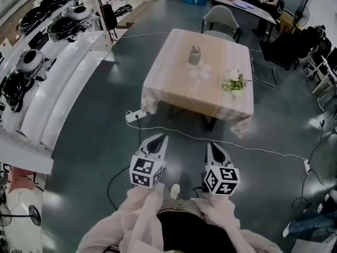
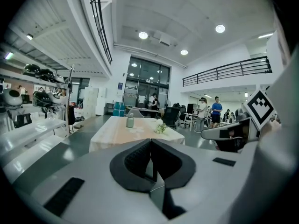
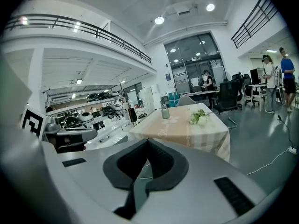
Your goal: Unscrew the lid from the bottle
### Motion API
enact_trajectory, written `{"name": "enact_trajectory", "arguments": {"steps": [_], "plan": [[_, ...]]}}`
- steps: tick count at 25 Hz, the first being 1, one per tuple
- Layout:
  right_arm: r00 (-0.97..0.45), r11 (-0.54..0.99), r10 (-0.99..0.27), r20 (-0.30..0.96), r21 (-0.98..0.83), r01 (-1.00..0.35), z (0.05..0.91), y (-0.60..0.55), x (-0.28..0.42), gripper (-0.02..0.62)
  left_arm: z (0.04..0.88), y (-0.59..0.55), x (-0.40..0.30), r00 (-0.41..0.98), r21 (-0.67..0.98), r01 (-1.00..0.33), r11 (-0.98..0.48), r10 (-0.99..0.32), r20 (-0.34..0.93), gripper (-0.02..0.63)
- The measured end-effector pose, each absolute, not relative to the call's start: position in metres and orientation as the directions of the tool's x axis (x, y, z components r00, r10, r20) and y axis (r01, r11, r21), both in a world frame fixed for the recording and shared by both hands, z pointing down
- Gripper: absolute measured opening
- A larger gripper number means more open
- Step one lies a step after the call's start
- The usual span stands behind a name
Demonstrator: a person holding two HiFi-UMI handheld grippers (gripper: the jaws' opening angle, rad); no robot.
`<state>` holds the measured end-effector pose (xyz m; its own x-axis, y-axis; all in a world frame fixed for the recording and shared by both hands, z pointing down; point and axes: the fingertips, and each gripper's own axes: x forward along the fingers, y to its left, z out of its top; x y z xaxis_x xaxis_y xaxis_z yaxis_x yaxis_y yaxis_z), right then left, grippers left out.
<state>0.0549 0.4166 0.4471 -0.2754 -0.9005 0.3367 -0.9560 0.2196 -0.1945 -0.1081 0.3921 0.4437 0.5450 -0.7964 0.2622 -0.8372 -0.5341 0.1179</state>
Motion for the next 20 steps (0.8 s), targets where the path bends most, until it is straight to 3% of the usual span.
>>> {"name": "enact_trajectory", "arguments": {"steps": [20], "plan": [[-0.261, 0.194, -0.892, 0.369, -0.21, -0.958, 0.465, 0.361, 0.074, 0.012, 0.464, 0.334, -0.091, 0.551, 0.144, -0.833, -0.534, -0.78, 0.296, 0.026]]}}
